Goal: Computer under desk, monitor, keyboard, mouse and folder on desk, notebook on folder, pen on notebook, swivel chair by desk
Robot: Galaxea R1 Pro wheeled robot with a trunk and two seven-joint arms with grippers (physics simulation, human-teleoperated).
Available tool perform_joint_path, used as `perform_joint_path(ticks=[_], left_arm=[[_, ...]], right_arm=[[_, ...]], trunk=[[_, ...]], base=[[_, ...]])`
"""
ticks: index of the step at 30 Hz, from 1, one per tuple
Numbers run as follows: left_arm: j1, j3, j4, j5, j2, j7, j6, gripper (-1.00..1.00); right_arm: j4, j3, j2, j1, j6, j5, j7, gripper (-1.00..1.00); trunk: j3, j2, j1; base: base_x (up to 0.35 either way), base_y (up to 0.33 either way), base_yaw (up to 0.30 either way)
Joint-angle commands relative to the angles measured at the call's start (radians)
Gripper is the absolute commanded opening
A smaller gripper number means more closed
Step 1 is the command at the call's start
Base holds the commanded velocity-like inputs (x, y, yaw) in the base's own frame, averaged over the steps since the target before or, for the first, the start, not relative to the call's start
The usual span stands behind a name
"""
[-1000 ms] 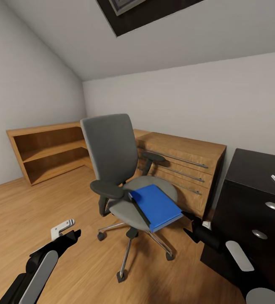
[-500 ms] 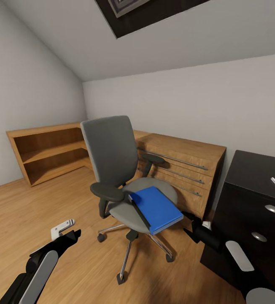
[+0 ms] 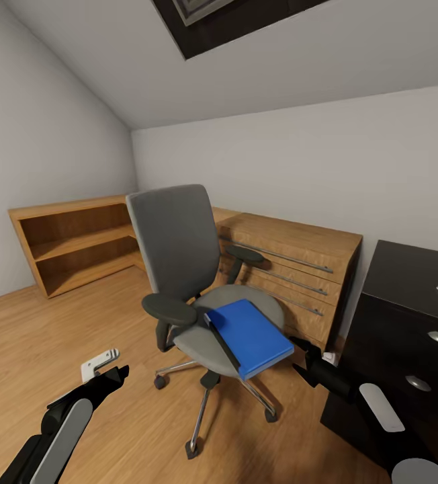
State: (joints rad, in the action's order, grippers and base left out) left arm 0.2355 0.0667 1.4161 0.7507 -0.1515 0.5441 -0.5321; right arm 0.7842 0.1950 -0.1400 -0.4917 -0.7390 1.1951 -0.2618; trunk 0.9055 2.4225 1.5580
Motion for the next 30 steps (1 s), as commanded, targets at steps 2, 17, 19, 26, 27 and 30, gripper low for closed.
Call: perform_joint_path(ticks=[2, 17, 19, 26, 27, 30], left_arm=[[0.001, 0.002, 0.001, 0.010, -0.001, 0.011, 0.000, 1.00], [0.001, 0.002, 0.001, 0.010, -0.001, 0.010, -0.001, 1.00], [0.001, 0.002, 0.001, 0.010, -0.001, 0.010, -0.002, 1.00], [0.001, 0.002, 0.001, 0.010, -0.002, 0.010, -0.002, 1.00], [0.001, 0.002, 0.001, 0.010, -0.001, 0.010, -0.002, 1.00], [0.001, 0.002, 0.001, 0.010, -0.002, 0.010, -0.002, 1.00]], right_arm=[[0.000, 0.003, 0.000, -0.001, -0.006, -0.003, -0.004, 1.00], [0.000, 0.003, 0.000, -0.001, -0.005, -0.003, -0.002, 1.00], [-0.001, 0.003, 0.000, -0.001, -0.005, -0.003, -0.002, 1.00], [-0.002, 0.002, 0.008, -0.001, -0.001, -0.004, -0.001, 1.00], [-0.002, 0.002, 0.008, -0.001, 0.000, -0.004, -0.001, 1.00], [-0.002, 0.001, 0.011, -0.001, 0.007, -0.008, -0.001, 1.00]], trunk=[[0.001, 0.000, 0.000], [0.001, 0.000, 0.000], [0.001, 0.000, 0.000], [0.001, 0.000, 0.000], [0.001, 0.000, 0.000], [0.001, 0.000, 0.000]], base=[[0.011, 0.000, 0.000], [0.075, 0.013, 0.000], [0.006, 0.001, 0.000], [0.002, 0.000, 0.000], [0.000, 0.000, 0.000], [0.000, 0.000, 0.000]])
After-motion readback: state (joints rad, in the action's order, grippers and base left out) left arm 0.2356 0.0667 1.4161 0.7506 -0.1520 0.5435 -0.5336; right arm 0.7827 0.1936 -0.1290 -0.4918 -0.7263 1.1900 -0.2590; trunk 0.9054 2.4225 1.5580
